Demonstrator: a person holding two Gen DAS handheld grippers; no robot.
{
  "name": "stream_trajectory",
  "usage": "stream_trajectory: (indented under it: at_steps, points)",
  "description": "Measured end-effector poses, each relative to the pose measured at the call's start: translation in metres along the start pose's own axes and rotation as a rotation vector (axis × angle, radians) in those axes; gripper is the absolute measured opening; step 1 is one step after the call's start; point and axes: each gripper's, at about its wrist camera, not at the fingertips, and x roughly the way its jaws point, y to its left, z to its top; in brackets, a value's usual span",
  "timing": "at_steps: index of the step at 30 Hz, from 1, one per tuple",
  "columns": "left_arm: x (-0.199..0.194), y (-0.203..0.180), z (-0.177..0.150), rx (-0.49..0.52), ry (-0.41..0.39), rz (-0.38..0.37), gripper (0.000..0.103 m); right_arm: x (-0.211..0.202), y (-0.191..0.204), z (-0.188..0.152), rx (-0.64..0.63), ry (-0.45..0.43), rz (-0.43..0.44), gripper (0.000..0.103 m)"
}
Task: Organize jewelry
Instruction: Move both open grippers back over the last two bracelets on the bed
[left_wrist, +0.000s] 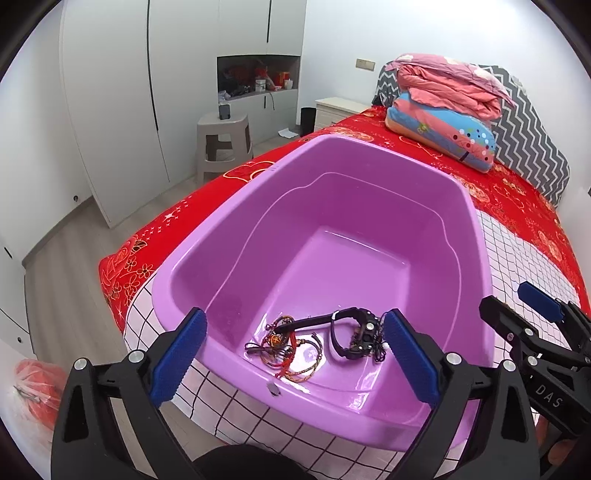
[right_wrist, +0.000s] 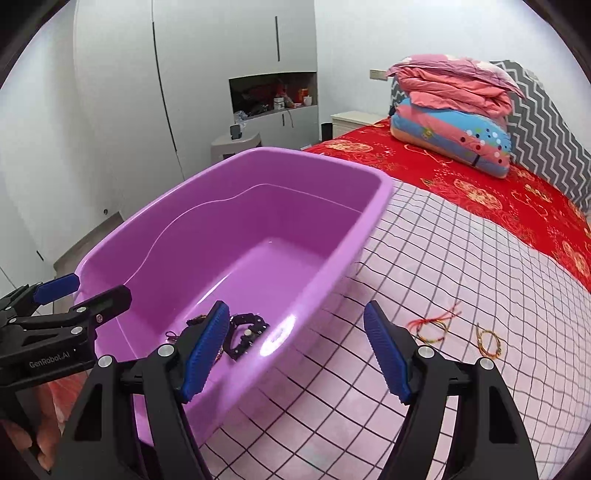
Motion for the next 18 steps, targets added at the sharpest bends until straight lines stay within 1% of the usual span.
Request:
stream_trajectory:
  at_steps: [9, 18]
  points:
    - [-0.019, -0.023, -0.006, 0.031, -0.019, 0.007, 0.096, -0.028, -0.022, -0.018, 0.052, -0.031, -0.015, 0.072]
    - [-0.034, -0.05, -0.019, 0.072, -0.025, -0.018, 0.096, -0.055, -0.048, -0.043, 0.099, -0.056, -0.039, 0.072]
